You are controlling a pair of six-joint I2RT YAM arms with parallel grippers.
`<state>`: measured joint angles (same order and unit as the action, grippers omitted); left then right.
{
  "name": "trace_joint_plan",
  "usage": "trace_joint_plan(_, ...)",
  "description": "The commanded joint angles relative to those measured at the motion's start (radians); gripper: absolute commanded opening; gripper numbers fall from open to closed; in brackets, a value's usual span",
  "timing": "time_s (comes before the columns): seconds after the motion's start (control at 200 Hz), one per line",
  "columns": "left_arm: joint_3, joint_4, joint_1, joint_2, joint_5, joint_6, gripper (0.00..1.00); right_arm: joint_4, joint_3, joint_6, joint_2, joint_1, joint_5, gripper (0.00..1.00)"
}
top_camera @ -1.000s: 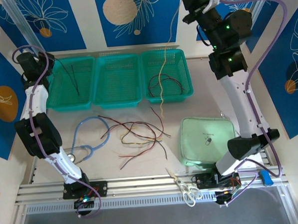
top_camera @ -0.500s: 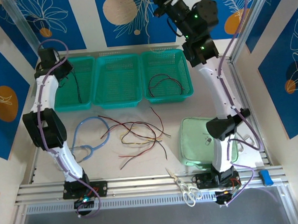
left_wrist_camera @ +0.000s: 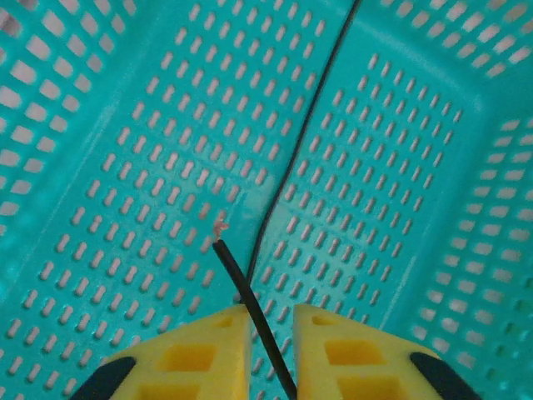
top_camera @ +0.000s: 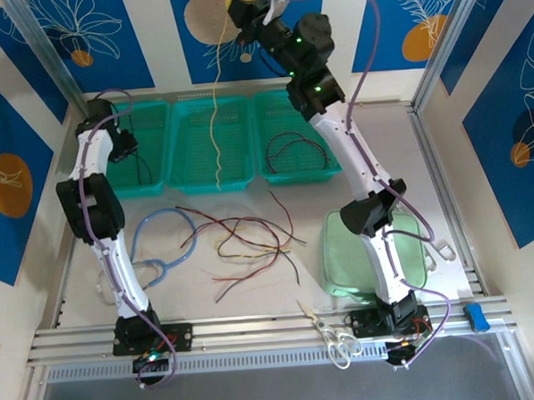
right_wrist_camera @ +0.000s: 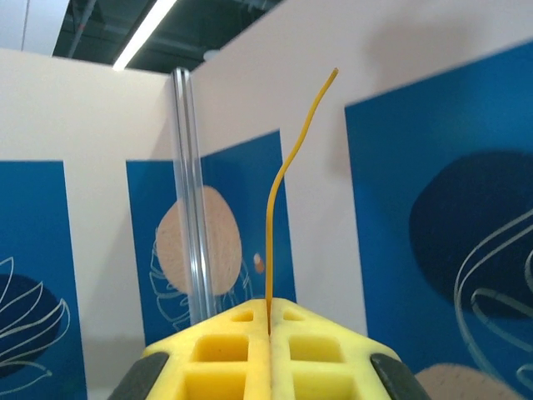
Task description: Untangle the cables
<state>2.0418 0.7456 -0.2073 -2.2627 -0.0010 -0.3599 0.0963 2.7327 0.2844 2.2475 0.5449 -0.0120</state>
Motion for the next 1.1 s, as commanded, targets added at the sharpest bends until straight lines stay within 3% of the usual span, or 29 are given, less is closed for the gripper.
trace_joint_plan(0.0,0.072,0.079,-0.003,-0.029,0.013,0.033,0.33,0.064,-0.005,0.074,0.035,0.029,-0.015,0.0)
trace_joint_plan(0.04,0.074,0.083,-0.004,-0.026,0.015,0.036,0.47,0.083,0.003,0.068,0.045,0.04,-0.01,0.0)
trace_joint_plan(0.075,0.072,0.082,-0.004,-0.016,0.016,0.038,0.53,0.09,0.02,0.055,0.057,0.048,-0.011,0.0)
trace_joint_plan(0.315,0.014,0.011,0.021,0.141,-0.1,0.092,0.71,0.102,0.071,0.032,0.09,0.038,-0.05,0.0)
trace_joint_plan(0.51,-0.057,-0.058,0.036,0.313,-0.156,0.142,0.8,0.242,0.074,0.016,0.108,0.033,-0.098,0.0)
trace_joint_plan(0.725,-0.103,-0.045,0.045,0.447,-0.053,0.097,0.82,0.272,0.06,0.033,0.119,0.037,-0.115,0.0)
trace_joint_plan(0.87,-0.233,-0.113,0.094,0.559,-0.054,0.085,0.83,0.3,-0.012,0.023,0.139,0.038,-0.106,0.0)
trace_joint_plan(0.99,-0.322,-0.13,0.123,0.644,-0.026,0.046,0.83,0.193,-0.015,0.051,0.172,0.026,-0.084,0.0)
trace_joint_plan(1.09,-0.396,-0.145,0.148,0.708,-0.008,0.022,0.83,0.13,-0.121,0.044,0.153,0.035,-0.081,0.0)
